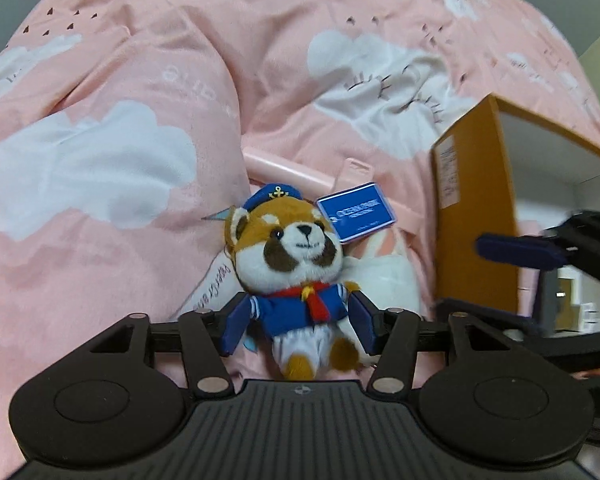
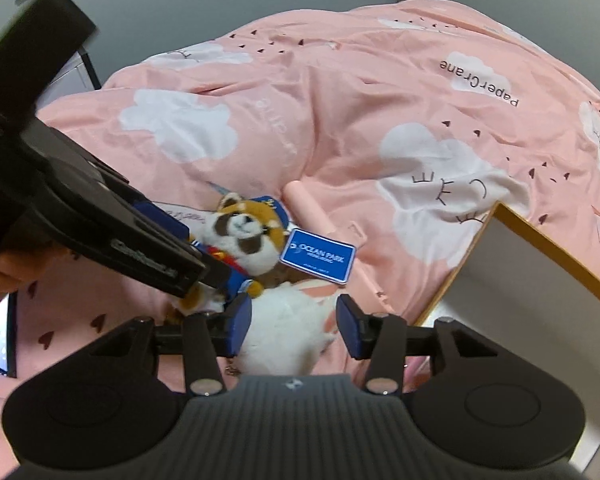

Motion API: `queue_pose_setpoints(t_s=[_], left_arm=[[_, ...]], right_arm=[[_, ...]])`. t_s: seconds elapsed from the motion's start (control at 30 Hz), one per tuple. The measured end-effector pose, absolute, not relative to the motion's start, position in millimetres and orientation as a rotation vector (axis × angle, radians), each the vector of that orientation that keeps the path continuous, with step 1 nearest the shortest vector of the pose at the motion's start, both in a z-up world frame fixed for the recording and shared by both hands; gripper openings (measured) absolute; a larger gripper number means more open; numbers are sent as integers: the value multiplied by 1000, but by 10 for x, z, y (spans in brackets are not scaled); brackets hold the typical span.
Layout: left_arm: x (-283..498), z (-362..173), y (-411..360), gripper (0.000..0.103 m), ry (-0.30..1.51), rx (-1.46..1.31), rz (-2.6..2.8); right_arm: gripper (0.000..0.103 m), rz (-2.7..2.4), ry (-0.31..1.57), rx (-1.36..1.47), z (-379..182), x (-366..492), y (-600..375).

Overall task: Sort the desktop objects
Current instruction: 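Reach the right gripper down to the white plush with striped hat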

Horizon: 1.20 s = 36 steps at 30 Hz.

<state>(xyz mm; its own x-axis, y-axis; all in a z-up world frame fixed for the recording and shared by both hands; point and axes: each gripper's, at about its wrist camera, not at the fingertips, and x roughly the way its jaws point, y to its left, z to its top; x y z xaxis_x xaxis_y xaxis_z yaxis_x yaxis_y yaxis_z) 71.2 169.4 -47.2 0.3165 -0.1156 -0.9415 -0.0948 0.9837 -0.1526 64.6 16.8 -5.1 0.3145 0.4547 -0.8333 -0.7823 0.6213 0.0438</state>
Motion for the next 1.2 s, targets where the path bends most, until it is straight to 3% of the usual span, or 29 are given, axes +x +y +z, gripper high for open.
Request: queue_pose_setpoints(t_s=[0.3,0.37,0.57,0.6,0.67,0.77,1.0,1.07,1.2], left_arm=[[936,-715,1685,63,1295,-138,4],[927,-726,1683,53,1280,-129,9],[751,-559,1776,38,1211,-170,17],[708,-515,1800,33,1202,-182,16],[625,-384,1857,5,1169,-179,22],[540,-201,1909,0,1105,-64,124],[516,-49,2143,3,1089,-182,85],[543,-30,2083,26,1098,-163,33],[616,-107,1876,49,1153,-97,-56]], right_arm=[[49,833,940,-420,-102,757,159],[49,839,946,-418,-117,782,171],[48,866,964,-395,-136,832,191],[48,869,965,-393,-133,843,195],[48,873,968,-389,-133,868,211],[48,880,975,-400,-151,904,269],[48,885,992,-460,-210,985,435],[48,892,989,-493,-208,1026,478],[47,898,979,-590,-205,1129,563]])
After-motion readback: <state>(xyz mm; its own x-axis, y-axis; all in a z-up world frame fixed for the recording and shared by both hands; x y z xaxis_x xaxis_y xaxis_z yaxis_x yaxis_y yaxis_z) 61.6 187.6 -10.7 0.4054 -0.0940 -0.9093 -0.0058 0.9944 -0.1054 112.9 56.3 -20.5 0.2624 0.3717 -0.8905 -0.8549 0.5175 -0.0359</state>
